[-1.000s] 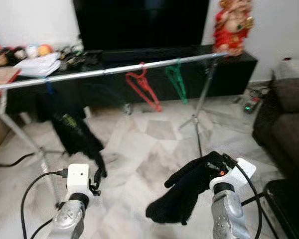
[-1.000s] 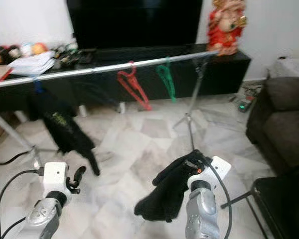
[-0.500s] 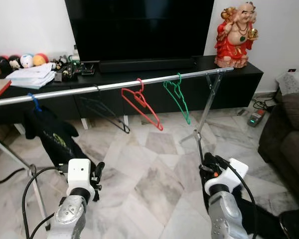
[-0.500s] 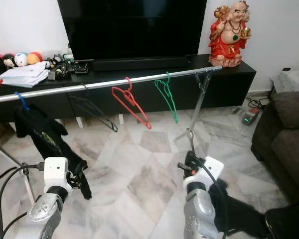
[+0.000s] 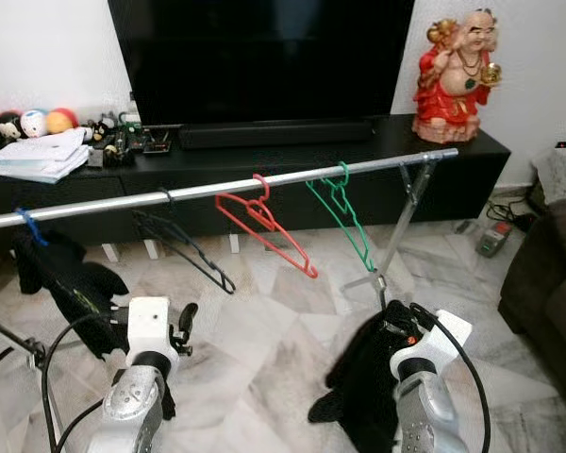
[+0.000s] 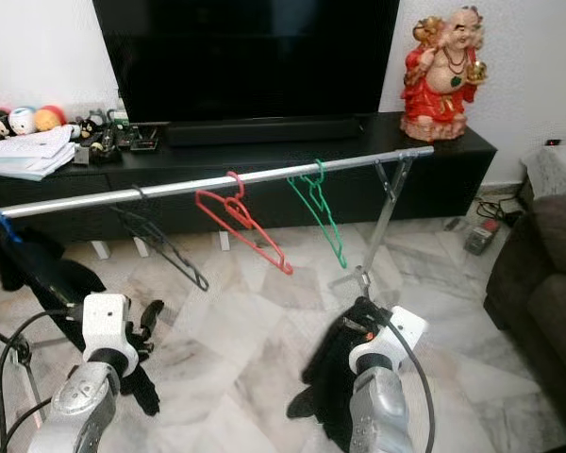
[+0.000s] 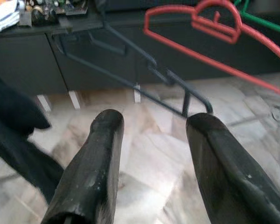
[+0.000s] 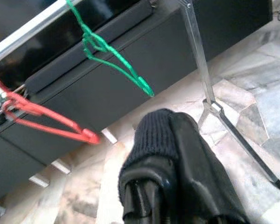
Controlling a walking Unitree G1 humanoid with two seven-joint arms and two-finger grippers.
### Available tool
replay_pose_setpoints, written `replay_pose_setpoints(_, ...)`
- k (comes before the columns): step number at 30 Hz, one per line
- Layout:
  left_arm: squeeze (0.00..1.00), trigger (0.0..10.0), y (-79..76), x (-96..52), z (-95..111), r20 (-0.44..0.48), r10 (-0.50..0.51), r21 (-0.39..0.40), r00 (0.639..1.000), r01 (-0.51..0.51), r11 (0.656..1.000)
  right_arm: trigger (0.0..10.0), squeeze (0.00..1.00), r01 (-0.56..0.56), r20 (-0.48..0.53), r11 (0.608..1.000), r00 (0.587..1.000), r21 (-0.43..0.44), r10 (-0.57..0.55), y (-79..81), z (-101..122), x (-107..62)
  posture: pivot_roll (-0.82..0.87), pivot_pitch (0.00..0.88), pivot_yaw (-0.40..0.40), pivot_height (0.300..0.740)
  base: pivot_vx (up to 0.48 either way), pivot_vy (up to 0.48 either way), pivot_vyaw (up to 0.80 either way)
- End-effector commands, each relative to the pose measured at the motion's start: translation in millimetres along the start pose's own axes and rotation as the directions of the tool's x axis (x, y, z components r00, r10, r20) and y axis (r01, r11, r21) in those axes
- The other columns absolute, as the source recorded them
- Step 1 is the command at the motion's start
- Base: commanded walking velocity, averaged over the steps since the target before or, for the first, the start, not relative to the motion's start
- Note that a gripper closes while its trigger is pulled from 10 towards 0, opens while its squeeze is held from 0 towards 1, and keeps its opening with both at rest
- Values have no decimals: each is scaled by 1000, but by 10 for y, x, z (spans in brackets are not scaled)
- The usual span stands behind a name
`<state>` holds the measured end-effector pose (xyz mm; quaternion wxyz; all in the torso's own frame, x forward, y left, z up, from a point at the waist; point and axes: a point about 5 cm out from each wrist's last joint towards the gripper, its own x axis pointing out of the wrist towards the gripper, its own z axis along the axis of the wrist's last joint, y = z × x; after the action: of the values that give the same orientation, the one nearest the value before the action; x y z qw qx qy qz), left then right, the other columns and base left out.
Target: Hang hanger
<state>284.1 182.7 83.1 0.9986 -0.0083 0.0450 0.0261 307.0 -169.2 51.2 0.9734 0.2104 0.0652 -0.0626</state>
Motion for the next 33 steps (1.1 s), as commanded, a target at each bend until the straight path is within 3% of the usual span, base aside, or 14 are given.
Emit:
replay_pose_setpoints(1,0,10000,-43,0,3,2,-8,-8,1000,8,1000,10000,0,6,36,1000,999,-6,-6,-33,89,28,74,0,41,740,398,0,0)
replay_pose_setpoints(10,0,10000,-37,6,-6,-4,4,3,1000,-4,1000,10000,0,-26,2,1000,1000,-1,26,-12,16,13,69,0,38,740,196,0,0)
replay_pose_setpoints(15,0,10000,-58,14,14,6,3,-2,1000,-3,1000,10000,0,-120,-46,991,992,-56,118,78,-77,-7,70,0,33,740,0,0,0)
replay_pose_setpoints(19,0,10000,-62,3,-10,1,5,-7,1000,-5,1000,10000,0,-100,-99,993,991,-68,93,7,-194,-28,64,0,31,740,0,0,0)
replay_pose_setpoints(25,0,10000,-95,5,30,18,1,-13,1000,-1,1000,10000,0,-112,-92,992,990,-65,106,16,-170,-11,63,0,20,740,0,0,0)
replay_pose_setpoints(29,0,10000,-108,-24,5,14,10,-21,1000,-9,1000,10000,0,-125,-87,985,990,-117,115,-4,-161,-12,70,0,10,740,0,0,0)
replay_pose_setpoints(33,0,10000,-107,-29,6,14,11,-22,1000,-11,1000,10000,0,-118,-70,987,991,-110,111,-23,-148,-10,72,0,9,740,0,0,609)
